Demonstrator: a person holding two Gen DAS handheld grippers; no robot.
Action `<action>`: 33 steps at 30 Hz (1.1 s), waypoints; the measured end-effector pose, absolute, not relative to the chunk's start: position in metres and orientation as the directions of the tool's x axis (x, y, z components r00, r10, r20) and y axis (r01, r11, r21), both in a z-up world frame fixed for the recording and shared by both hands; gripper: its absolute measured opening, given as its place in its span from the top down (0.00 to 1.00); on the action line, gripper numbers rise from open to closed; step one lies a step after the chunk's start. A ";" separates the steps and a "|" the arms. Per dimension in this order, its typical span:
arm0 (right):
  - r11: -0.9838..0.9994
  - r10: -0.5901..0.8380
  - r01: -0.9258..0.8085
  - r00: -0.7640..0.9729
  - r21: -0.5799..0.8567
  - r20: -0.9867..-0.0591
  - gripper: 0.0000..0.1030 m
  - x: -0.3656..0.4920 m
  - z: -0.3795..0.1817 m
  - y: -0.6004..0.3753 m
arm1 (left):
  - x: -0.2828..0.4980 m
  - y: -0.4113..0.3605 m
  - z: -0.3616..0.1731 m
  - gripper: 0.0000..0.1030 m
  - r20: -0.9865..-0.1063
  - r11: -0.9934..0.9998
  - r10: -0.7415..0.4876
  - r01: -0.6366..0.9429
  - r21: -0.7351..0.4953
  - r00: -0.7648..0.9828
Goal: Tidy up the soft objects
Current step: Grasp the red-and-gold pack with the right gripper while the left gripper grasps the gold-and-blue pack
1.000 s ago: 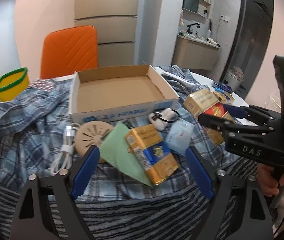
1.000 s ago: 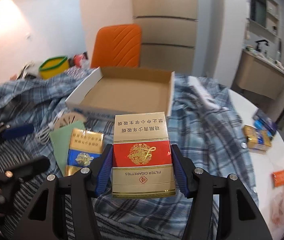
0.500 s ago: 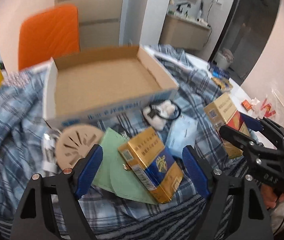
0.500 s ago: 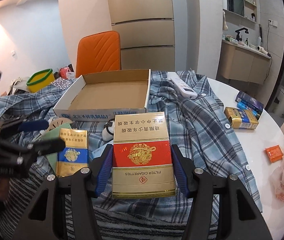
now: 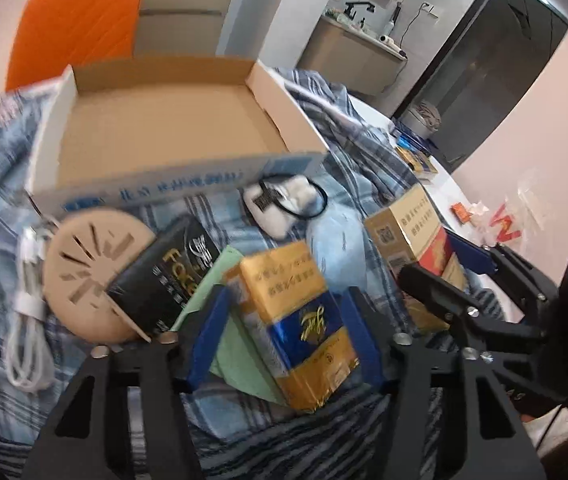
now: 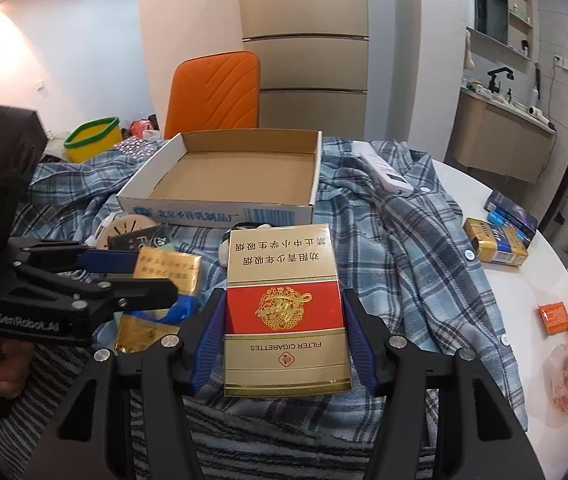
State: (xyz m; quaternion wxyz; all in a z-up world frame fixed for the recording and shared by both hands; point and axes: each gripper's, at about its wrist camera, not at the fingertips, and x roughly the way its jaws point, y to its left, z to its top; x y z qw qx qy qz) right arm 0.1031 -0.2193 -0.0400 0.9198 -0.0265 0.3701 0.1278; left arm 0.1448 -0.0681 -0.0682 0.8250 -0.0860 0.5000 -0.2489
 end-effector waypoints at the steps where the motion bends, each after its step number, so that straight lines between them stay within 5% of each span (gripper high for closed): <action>1: 0.966 0.215 -0.255 0.693 0.044 -0.688 0.43 0.103 -0.040 -0.219 | 0.147 -0.068 -0.071 0.57 -0.784 0.855 -0.509 0.312 -0.414 0.355; 4: 0.966 0.216 -0.252 0.689 0.051 -0.692 0.43 0.104 -0.041 -0.221 | 0.147 -0.063 -0.075 0.69 -0.772 0.833 -0.549 0.289 -0.473 0.319; 11: 0.969 0.218 -0.240 0.684 0.067 -0.696 0.43 0.105 -0.043 -0.224 | 0.138 -0.073 -0.076 0.69 -0.758 0.799 -0.596 0.293 -0.525 0.265; 16: 0.973 0.198 -0.224 0.679 0.058 -0.707 0.43 0.105 -0.044 -0.225 | 0.132 -0.078 -0.073 0.44 -0.775 0.832 -0.550 0.290 -0.473 0.312; 33: 0.981 0.118 -0.194 0.496 0.023 -0.860 0.44 0.090 -0.061 -0.218 | 0.115 -0.075 -0.052 0.42 -0.797 0.881 -0.463 0.302 -0.365 0.387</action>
